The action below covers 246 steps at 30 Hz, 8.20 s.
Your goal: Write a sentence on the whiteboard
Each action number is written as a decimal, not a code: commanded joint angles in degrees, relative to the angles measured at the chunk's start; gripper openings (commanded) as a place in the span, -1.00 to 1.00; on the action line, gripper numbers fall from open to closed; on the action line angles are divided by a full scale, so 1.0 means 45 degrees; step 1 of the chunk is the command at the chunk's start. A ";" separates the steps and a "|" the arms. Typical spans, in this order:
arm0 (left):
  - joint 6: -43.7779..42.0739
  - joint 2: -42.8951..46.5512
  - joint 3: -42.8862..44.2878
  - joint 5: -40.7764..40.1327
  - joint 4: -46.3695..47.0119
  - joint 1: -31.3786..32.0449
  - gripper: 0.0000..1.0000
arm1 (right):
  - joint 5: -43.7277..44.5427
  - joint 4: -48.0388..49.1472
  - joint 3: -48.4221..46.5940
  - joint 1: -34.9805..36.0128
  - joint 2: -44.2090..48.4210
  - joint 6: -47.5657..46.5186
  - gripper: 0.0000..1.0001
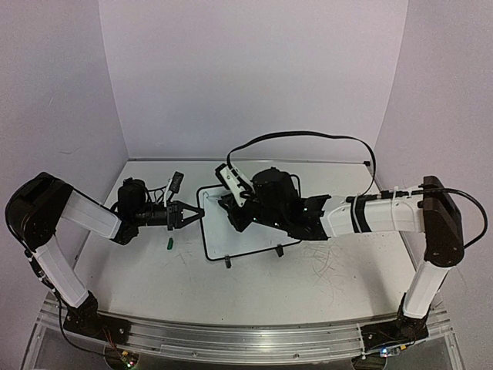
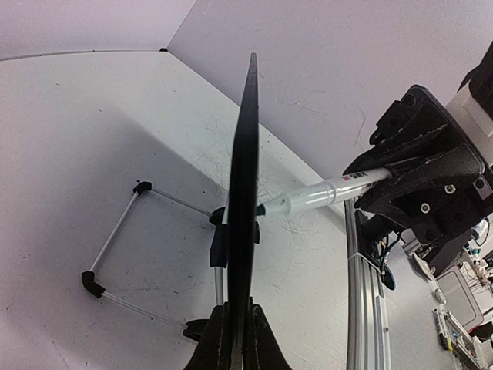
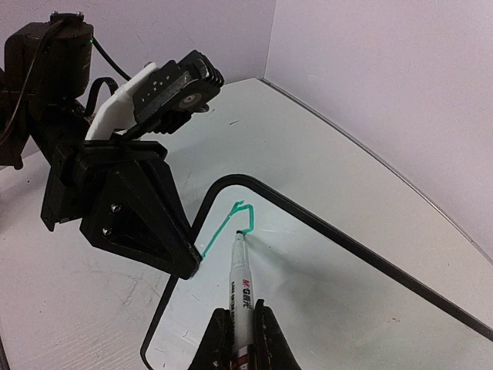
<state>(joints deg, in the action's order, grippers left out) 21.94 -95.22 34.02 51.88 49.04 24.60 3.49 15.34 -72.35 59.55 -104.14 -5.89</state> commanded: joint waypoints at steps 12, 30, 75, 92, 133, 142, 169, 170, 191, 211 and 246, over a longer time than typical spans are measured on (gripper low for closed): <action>-0.0324 0.0618 -0.0021 0.0321 0.0515 0.0006 -1.00 | -0.0018 -0.0049 -0.0744 -0.0058 -0.0434 0.0196 -1.00; -0.0420 0.0484 -0.0058 0.0202 0.0400 0.0003 -1.00 | -0.0776 0.0478 0.1991 -0.0469 0.3024 -0.0701 -1.00; -0.0871 0.0860 0.0077 -0.0167 -0.0459 0.0009 -1.00 | -0.1248 0.0349 0.0468 0.0094 0.0542 -0.0873 -1.00; -0.0910 0.0877 0.0076 -0.0129 -0.0488 0.0004 -1.00 | 0.0390 0.0886 0.0746 0.0099 0.0750 -0.0565 -1.00; -0.0910 0.0898 0.0135 -0.0101 -0.0555 0.0012 -1.00 | -0.0521 0.0097 0.0597 0.0100 0.0173 -0.0239 -1.00; -0.0910 0.0876 0.0155 -0.0074 -0.0548 0.0018 -1.00 | -0.0123 -0.0025 0.0704 0.0096 0.0250 -0.0206 -1.00; -0.0910 0.0939 0.0116 -0.0018 -0.0569 0.0045 -1.00 | 0.1742 0.1098 0.1253 0.0054 0.0838 0.0033 -1.00; -0.0910 0.0919 0.0116 -0.0023 -0.0566 0.0042 -1.00 | 0.1796 0.1103 0.1239 0.0064 0.0837 0.0038 -1.00; -0.0949 0.0931 0.0116 0.0031 -0.0595 0.0061 -1.00 | 0.1106 0.1104 0.0746 0.0025 0.0373 -0.0007 -1.00; -0.0982 0.0950 0.0096 -0.0015 -0.0591 0.0061 -1.00 | 0.0729 0.0753 0.0460 0.0029 -0.0042 0.0064 -1.00; -0.0989 0.0969 0.0076 -0.0066 -0.0635 0.0061 -1.00 | -0.0332 0.1262 0.1752 -0.0257 0.1962 0.0019 -1.00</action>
<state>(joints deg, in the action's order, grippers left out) 19.21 -92.95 33.63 50.51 44.95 24.60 2.30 18.14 -64.13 59.74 -96.99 -5.47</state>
